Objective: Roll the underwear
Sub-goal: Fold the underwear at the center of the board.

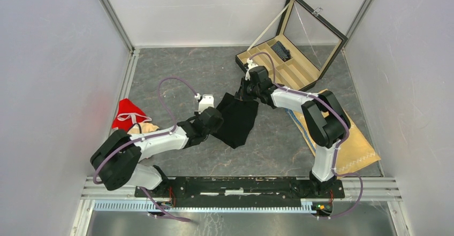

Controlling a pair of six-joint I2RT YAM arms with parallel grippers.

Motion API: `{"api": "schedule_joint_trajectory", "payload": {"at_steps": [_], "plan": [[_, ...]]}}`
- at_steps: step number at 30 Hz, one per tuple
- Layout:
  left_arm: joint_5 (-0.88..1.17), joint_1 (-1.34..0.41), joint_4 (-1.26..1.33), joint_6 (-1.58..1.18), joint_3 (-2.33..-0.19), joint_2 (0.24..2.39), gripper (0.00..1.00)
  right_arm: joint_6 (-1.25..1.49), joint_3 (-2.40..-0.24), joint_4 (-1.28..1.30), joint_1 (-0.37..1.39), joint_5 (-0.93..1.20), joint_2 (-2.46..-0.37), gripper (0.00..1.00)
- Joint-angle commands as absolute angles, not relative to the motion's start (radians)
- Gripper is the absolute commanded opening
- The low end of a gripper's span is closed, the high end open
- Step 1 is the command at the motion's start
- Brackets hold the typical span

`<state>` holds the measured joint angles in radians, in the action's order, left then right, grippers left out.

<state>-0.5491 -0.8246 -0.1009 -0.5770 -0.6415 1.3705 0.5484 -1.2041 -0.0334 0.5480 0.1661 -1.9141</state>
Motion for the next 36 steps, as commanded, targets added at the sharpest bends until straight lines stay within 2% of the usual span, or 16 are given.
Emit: {"api": "schedule_joint_trajectory", "payload": {"at_steps": [1,14,29,31,36], "plan": [[-0.589,-0.814,-0.082,-0.538,-0.632,1.405,0.02,0.516,-1.220,-0.047,0.549,0.153,-1.857,0.00],[-0.591,-0.810,-0.062,-0.532,-0.646,1.497,0.02,0.506,-1.283,-0.008,0.570,0.181,-1.862,0.01],[-0.586,-0.807,-0.058,-0.531,-0.644,1.489,0.02,0.529,-1.358,-0.066,0.572,0.209,-1.975,0.08],[-0.587,-0.806,-0.062,-0.537,-0.644,1.484,0.02,0.533,-1.364,-0.097,0.572,0.236,-1.993,0.12],[-0.604,-0.805,-0.099,-0.574,-0.647,1.449,0.06,0.581,-1.364,-0.317,0.571,0.483,-2.020,0.34]]}}
